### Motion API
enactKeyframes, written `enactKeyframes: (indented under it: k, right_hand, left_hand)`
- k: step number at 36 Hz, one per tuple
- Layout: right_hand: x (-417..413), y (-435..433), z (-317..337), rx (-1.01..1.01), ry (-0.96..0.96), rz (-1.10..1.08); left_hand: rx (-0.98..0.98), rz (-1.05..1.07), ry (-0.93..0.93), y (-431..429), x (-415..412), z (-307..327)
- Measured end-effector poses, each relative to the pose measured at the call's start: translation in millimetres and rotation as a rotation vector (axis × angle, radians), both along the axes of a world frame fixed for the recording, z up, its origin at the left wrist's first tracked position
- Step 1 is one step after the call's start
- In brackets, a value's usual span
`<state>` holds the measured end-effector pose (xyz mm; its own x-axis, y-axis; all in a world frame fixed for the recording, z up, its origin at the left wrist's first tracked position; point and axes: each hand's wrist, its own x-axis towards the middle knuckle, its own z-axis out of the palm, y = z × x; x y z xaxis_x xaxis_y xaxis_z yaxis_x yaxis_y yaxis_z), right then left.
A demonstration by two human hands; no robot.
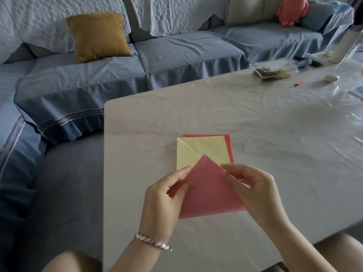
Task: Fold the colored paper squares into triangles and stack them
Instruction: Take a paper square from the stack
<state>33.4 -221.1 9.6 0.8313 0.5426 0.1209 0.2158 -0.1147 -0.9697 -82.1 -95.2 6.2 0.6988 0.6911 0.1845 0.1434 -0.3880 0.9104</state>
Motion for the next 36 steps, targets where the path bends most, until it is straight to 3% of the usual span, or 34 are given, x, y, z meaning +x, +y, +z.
enactKeyframes:
  k: [14,23,29,36]
  right_hand:
    - [-2.9,0.5,-1.5,0.0,0.049,-0.013]
    - [-1.2,-1.2,-0.7,-0.031,0.041,0.025]
    - [5.2,-1.7,-0.9,-0.163,-0.019,0.107]
    - [16.8,8.3,4.2,-0.461,-0.165,0.412]
  left_hand:
    - [0.141,-0.019,0.028,-0.6,-3.3,-0.6]
    - [0.042,-0.029,0.042,-1.0,-4.4,0.5]
    - [-0.043,-0.008,0.112,0.9,-1.3,-3.7]
    - [-0.066,-0.094,0.21,11.1,1.6,-4.0]
